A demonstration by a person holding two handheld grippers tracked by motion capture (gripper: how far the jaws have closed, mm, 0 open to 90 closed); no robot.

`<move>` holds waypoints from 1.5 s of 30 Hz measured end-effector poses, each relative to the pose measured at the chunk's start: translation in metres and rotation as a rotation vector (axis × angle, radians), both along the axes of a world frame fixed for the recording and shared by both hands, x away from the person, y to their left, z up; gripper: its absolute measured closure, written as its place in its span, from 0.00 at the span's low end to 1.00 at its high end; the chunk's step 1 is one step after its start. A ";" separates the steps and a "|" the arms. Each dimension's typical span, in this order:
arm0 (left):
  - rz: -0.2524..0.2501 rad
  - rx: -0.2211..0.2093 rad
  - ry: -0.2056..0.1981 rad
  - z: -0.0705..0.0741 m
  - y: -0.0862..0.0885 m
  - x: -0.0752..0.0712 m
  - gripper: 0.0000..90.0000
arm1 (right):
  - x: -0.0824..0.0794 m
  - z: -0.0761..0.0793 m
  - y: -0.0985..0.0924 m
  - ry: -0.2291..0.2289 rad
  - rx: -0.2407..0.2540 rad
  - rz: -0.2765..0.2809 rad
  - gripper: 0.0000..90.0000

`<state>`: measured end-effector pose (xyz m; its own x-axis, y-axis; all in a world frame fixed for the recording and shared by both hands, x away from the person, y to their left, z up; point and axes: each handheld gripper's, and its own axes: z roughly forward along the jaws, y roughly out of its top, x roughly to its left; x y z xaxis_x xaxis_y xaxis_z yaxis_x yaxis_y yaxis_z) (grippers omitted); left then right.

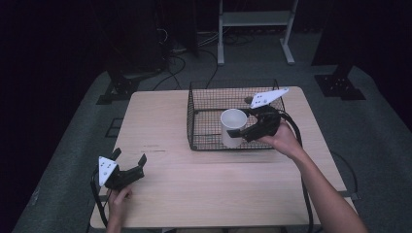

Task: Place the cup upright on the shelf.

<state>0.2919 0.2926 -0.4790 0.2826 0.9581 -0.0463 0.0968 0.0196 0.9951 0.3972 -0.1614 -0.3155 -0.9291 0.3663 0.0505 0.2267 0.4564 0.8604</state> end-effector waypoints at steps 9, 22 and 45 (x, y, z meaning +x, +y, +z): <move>0.001 -0.001 0.000 0.000 0.000 0.000 0.00 | 0.019 0.009 0.006 0.004 0.001 -0.017 0.22; -0.001 0.003 0.002 0.000 0.000 0.000 0.00 | 0.052 0.010 0.017 0.040 -0.026 -0.051 0.22; -0.002 0.003 0.000 0.000 0.000 0.000 0.00 | 0.102 -0.007 0.035 0.106 -0.025 -0.107 0.22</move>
<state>0.2918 0.2927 -0.4790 0.2844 0.9577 -0.0433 0.0968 0.0162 0.9952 0.4995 -0.1264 -0.3228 -0.8746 0.4656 0.1353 0.3639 0.4459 0.8178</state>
